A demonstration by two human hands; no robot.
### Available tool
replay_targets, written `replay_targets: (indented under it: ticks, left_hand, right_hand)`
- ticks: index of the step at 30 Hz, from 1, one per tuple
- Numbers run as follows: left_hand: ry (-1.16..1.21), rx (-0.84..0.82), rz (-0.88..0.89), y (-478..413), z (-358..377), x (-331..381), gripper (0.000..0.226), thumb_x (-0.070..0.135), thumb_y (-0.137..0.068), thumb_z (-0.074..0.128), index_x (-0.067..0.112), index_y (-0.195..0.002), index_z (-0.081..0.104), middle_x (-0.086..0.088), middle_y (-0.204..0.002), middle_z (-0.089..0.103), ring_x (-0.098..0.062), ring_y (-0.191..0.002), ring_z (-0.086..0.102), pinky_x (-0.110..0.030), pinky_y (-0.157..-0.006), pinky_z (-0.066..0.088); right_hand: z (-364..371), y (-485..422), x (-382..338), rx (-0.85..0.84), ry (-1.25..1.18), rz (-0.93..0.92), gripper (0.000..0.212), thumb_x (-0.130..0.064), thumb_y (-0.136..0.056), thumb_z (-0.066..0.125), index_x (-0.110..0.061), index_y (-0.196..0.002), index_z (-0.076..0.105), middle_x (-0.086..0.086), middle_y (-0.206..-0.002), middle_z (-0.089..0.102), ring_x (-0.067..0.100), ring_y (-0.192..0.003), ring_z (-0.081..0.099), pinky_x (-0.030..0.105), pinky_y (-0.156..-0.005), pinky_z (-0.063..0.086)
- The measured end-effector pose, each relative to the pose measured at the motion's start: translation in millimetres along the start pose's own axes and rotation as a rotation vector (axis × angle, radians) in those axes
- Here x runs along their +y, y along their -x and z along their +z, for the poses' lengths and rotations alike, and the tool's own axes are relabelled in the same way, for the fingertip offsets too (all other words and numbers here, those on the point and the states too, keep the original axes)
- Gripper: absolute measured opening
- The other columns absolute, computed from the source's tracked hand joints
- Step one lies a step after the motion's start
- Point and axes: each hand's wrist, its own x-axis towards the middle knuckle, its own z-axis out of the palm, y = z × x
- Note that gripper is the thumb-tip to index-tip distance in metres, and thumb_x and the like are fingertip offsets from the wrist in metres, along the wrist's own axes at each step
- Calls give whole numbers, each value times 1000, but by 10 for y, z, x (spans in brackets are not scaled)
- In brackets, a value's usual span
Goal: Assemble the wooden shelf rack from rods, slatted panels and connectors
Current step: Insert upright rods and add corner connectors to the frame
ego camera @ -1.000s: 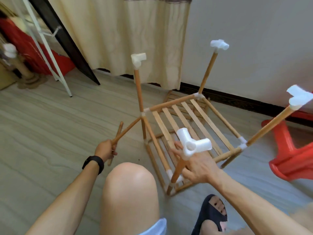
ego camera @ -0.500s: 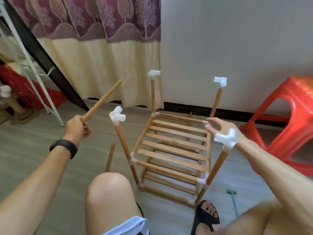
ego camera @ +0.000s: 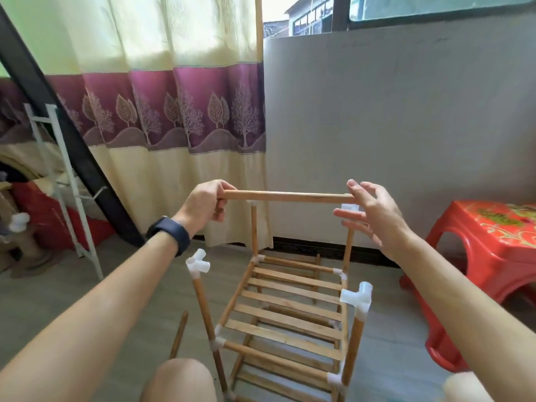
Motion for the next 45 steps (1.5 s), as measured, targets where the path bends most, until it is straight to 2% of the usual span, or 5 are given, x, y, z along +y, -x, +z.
replay_targets:
  ticks: [22, 30, 36, 41, 45]
  left_hand:
    - [-108, 42, -41, 465, -159, -1070, 23, 24, -82, 55, 17, -77, 76, -3, -75, 74, -15, -74, 71, -33, -76, 54]
    - [-419, 113, 147, 423, 257, -1100, 17, 29, -98, 59, 25, -84, 69, 6, -69, 65, -11, -65, 62, -23, -58, 48]
    - [41, 23, 6, 413, 243, -1096, 11, 19, -94, 66, 11, -98, 73, 0, -81, 71, -6, -75, 69, -17, -67, 52]
    - [125, -49, -107, 556, 99, -1168, 29, 31, -88, 67, 8, -103, 75, -1, -84, 71, -11, -77, 66, -26, -60, 53]
    - [117, -43, -111, 612, 143, -1200, 27, 29, -95, 61, 7, -104, 74, 4, -82, 70, -9, -78, 64, -24, -62, 52]
  right_hand:
    - [481, 802, 999, 460, 272, -164, 16, -28, -101, 57, -23, -86, 61, -3, -71, 65, 16, -66, 61, 27, -59, 41]
    - [-5, 46, 868, 268, 516, -105, 25, -36, -99, 56, -19, -82, 64, 1, -69, 65, 17, -71, 61, 27, -61, 41]
    - [-88, 191, 968, 255, 371, -50, 18, -38, -97, 62, -23, -89, 66, -3, -78, 66, 9, -76, 63, 33, -71, 45]
    - [-2, 370, 1112, 324, 1097, -489, 31, -51, -88, 58, -26, -98, 74, 1, -121, 63, 28, -125, 47, 49, -102, 31]
    - [400, 362, 1104, -117, 1276, -635, 49, -65, -96, 40, -32, -123, 65, -10, -118, 69, 17, -122, 57, 48, -111, 31]
